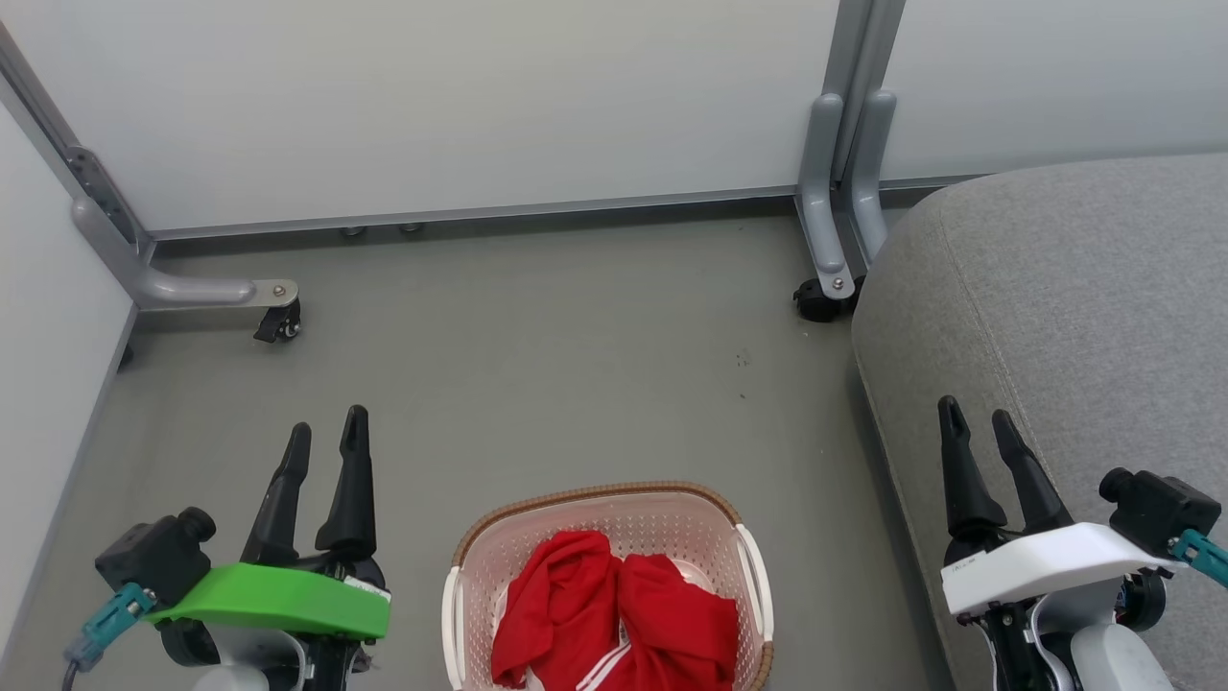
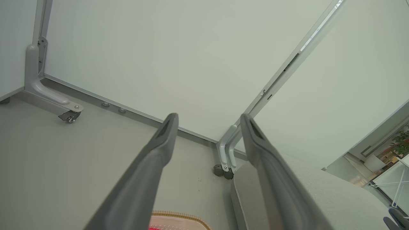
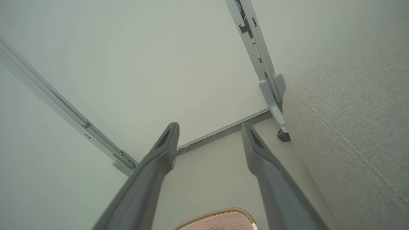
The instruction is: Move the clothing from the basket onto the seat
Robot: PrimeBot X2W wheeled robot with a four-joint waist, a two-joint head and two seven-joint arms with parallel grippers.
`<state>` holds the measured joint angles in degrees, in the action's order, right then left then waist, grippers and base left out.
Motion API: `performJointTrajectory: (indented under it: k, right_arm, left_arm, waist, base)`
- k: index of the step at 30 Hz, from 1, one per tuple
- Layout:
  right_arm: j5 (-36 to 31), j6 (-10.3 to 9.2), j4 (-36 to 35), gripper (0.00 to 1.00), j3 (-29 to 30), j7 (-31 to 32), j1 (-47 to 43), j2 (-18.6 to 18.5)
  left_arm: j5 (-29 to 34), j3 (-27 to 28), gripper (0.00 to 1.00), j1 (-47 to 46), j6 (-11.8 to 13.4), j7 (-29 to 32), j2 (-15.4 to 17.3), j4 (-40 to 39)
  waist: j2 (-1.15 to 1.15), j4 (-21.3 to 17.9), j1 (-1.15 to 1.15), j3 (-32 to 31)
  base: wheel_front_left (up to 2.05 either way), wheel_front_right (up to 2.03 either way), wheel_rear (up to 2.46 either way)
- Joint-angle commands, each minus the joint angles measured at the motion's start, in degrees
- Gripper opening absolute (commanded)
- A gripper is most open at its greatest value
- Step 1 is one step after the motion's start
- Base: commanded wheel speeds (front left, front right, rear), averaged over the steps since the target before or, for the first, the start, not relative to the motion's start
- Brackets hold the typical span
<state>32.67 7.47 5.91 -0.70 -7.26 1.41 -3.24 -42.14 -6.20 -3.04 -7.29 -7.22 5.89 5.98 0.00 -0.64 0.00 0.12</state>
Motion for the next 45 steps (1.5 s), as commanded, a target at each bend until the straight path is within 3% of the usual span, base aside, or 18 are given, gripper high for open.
performJointTrajectory:
  k: [1, 28, 45]
  right_arm:
    - [-2.0, 0.02, -0.7, 1.00, -0.2, -0.6, 0.0, -0.2]
    - [-17.5, 0.03, 1.2, 1.00, -1.8, -4.4, -1.0, 0.1]
    - [-23.7, 0.03, 1.3, 1.00, -2.4, -6.3, -1.2, 0.3]
  left_arm:
    - [1.8, -0.2, 1.00, 0.0, -0.2, -0.7, 0.5, -0.4]
    - [16.2, -1.2, 1.00, 1.9, -0.3, -4.4, 0.4, 1.5]
    - [23.9, -0.9, 1.00, 2.6, -0.3, -6.3, -0.2, 2.4]
  waist:
    - [0.00, 0.0, 0.00, 0.0]
    - [0.00, -0.4, 0.00, 0.3]
    - [0.00, -0.6, 0.00, 0.8]
  base:
    - [0.00, 0.00, 0.00]
    - [0.00, 0.00, 0.00]
    - [0.00, 0.00, 0.00]
